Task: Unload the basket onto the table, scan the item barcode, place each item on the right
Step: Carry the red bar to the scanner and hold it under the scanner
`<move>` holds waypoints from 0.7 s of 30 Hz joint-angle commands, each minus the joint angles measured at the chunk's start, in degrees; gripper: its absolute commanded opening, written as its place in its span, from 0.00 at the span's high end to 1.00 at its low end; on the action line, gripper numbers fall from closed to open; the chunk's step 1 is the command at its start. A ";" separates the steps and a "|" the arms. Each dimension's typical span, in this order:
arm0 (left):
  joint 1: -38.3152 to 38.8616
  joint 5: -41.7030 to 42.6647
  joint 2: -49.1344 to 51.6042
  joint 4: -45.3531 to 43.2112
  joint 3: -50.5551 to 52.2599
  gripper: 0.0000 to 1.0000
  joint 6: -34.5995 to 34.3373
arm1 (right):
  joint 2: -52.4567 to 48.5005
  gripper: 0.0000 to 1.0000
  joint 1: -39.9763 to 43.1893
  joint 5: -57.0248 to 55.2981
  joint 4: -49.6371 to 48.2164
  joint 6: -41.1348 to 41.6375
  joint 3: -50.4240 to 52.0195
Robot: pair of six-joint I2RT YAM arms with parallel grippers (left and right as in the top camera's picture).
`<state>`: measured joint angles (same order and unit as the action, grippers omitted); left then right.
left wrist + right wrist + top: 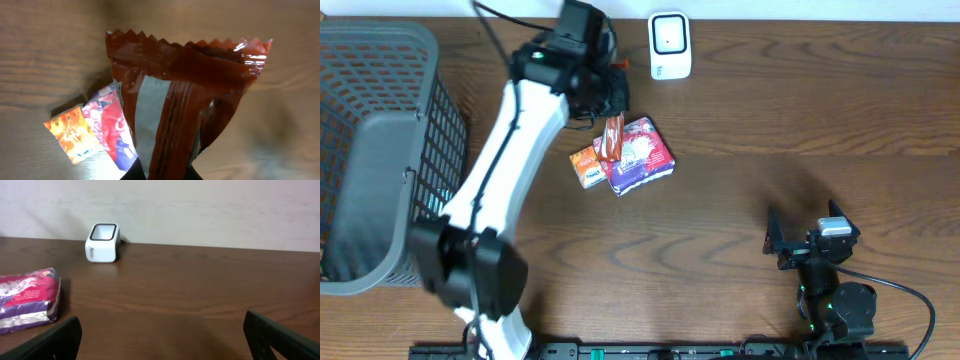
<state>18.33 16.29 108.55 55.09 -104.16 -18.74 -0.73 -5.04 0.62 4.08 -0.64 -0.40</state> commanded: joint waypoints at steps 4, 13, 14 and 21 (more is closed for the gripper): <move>2.01 -2.56 6.93 0.04 0.24 0.93 -5.55 | 0.24 0.01 0.13 0.37 0.22 0.37 0.09; 6.93 -2.40 9.97 -3.72 0.24 0.93 -10.14 | 0.24 0.01 0.13 0.37 0.22 0.37 0.09; 7.54 -2.40 9.97 -4.44 0.24 0.92 -11.04 | 0.24 0.01 0.13 0.37 0.22 0.37 0.09; 11.82 -5.70 10.82 -8.07 0.24 0.93 -21.20 | 0.24 0.01 0.13 0.37 0.22 0.37 0.09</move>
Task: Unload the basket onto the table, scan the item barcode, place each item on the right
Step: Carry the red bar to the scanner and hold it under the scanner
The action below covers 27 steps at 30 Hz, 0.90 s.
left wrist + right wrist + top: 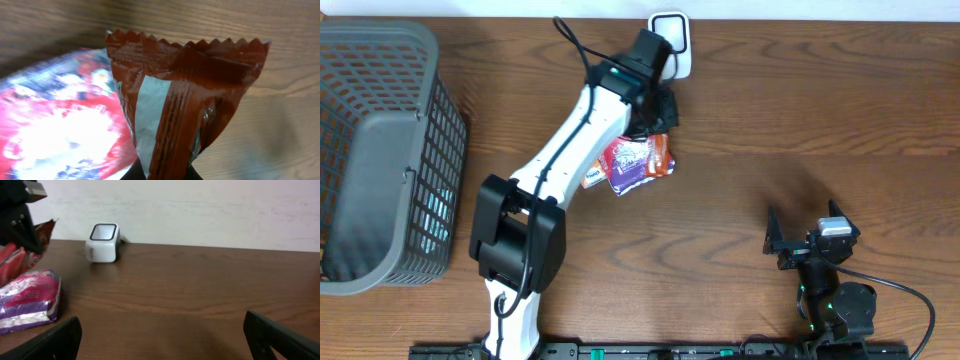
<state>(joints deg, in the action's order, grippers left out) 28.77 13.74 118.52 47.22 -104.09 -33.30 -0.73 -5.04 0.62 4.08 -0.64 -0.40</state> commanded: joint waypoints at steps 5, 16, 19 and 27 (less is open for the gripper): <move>5.01 -9.33 3.56 -1.42 0.17 0.92 -9.66 | 0.24 0.01 0.13 0.37 0.24 0.39 0.09; 7.45 -16.68 9.90 -7.06 0.17 0.92 -9.57 | 0.24 0.01 0.13 0.37 0.22 0.37 0.09; 7.23 -19.15 9.86 -6.12 0.15 0.92 -8.15 | 0.24 0.01 0.13 0.37 0.24 0.37 0.09; 6.75 -19.10 7.50 -5.97 0.04 0.84 -7.45 | 0.24 0.01 0.13 0.37 0.22 0.37 0.09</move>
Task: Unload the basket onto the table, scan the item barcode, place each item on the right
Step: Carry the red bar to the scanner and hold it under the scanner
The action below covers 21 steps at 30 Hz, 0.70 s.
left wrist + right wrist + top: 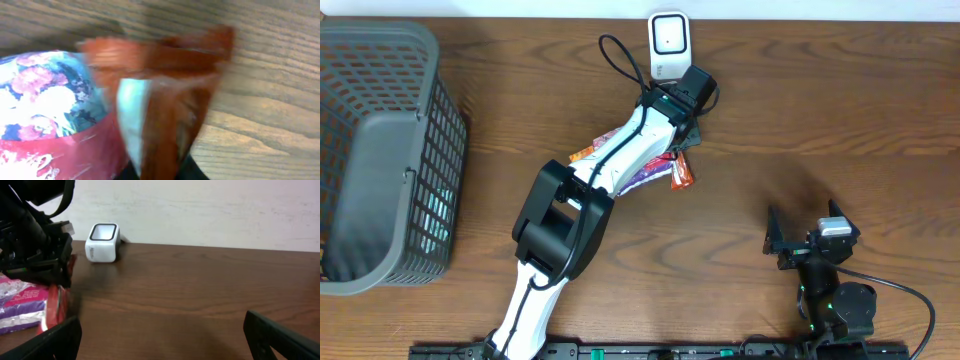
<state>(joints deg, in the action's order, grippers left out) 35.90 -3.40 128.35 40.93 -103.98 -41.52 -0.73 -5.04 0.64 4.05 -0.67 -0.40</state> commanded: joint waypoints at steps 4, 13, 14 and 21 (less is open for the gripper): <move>-0.35 -1.77 -4.72 0.39 -0.17 0.76 0.76 | 0.24 0.01 0.13 0.35 0.24 0.39 0.09; -0.48 -1.77 -9.73 0.98 -0.17 0.44 0.79 | 0.24 0.01 0.13 0.35 0.24 0.39 0.09; -0.48 -1.79 -10.67 0.98 -0.17 0.44 0.81 | 0.24 0.01 0.13 0.35 0.26 0.39 0.09; -0.59 -1.79 -20.70 1.03 -0.17 0.44 6.80 | 0.24 0.01 0.13 0.35 0.26 0.42 0.09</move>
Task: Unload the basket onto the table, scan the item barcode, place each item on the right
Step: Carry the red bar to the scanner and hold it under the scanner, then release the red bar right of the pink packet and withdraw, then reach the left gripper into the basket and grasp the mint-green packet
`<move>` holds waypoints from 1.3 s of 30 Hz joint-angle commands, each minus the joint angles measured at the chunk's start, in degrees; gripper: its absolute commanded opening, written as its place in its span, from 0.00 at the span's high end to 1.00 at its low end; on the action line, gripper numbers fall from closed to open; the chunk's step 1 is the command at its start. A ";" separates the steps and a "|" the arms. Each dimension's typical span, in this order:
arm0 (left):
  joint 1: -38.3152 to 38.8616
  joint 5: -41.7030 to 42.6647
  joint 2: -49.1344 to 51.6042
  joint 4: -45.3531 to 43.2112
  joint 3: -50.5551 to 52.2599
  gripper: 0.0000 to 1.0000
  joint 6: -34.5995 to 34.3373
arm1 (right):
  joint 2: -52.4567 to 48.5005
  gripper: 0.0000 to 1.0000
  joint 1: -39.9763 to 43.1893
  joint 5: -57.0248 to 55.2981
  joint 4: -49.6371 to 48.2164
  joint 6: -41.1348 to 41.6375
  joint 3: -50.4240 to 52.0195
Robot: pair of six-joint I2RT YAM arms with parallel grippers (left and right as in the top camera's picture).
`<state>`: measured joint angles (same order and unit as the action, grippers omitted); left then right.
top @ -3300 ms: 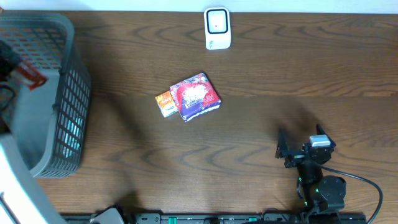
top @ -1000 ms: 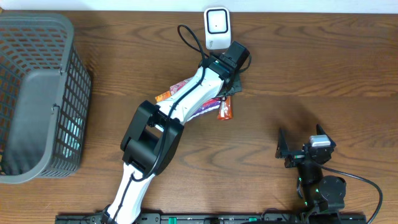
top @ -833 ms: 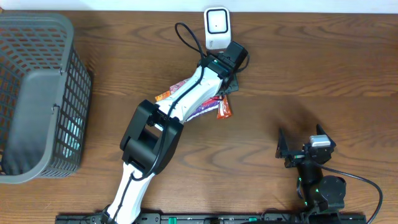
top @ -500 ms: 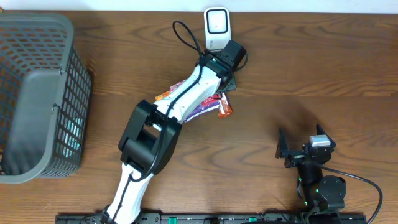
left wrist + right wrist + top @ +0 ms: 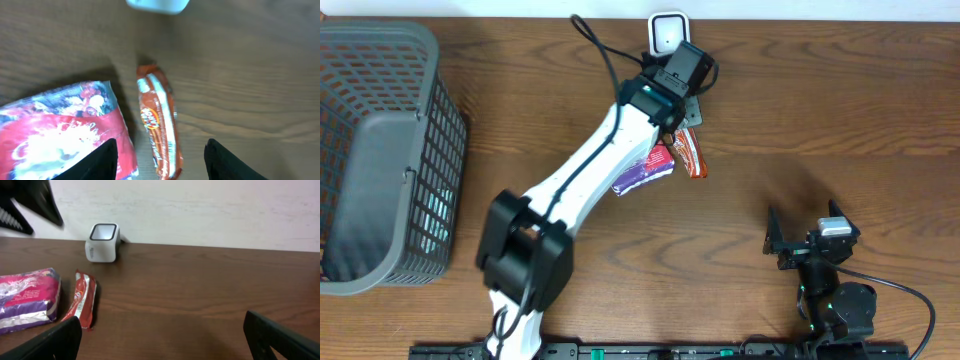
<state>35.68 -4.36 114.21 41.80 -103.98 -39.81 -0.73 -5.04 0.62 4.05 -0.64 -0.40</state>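
The red snack packet (image 5: pixel 691 153) lies flat on the wood table, just right of the pink and purple packet (image 5: pixel 646 166) and in front of the white barcode scanner (image 5: pixel 667 34). My left gripper (image 5: pixel 686 112) hovers open between scanner and packet. In the left wrist view the packet (image 5: pixel 159 127) lies lengthwise between the spread fingers (image 5: pixel 106 161), untouched, with the scanner (image 5: pixel 157 4) at the top edge. My right gripper (image 5: pixel 807 243) rests open at the front right, holding nothing. From it I see the scanner (image 5: pixel 102 242) and the red packet (image 5: pixel 82 300).
A grey mesh basket (image 5: pixel 380 150) stands at the far left. The pink and purple packet (image 5: pixel 27 300) lies left of the red one. The left arm (image 5: pixel 590 180) stretches diagonally over the table's middle. The back wall runs right behind the scanner.
My left gripper has let go of the red packet and opened. The packet now lies flat on the table beside the pink packet, and the gripper stands higher, closer to the scanner.
My left gripper held the red packet upright over the packets, left of the scanner. Then it held it over the pink packet, then low at that packet's right side. Now the packet lies released in front of the scanner. The right arm never moved.
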 commanded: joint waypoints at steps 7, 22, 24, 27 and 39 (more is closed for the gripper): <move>-0.37 -4.52 -18.34 7.65 -0.17 0.43 22.49 | 0.24 0.01 0.13 0.37 0.24 0.39 0.09; -19.76 -27.89 -31.32 17.05 -0.17 0.42 14.16 | 0.24 0.01 0.13 0.37 0.24 0.37 0.09; -25.40 -27.80 -34.23 17.03 -0.17 0.32 13.99 | 0.24 0.01 0.13 0.37 0.24 0.37 0.09; -32.46 -27.85 -36.81 17.07 -0.17 0.28 13.99 | 0.24 0.01 0.13 0.37 0.24 0.37 0.09; -59.69 -27.30 -32.11 25.11 0.33 0.07 12.24 | 0.24 0.01 0.13 0.37 0.24 0.37 0.09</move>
<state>-20.08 -31.68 79.42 65.65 -104.01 -26.35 -0.73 -5.04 0.62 4.05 -0.67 -0.40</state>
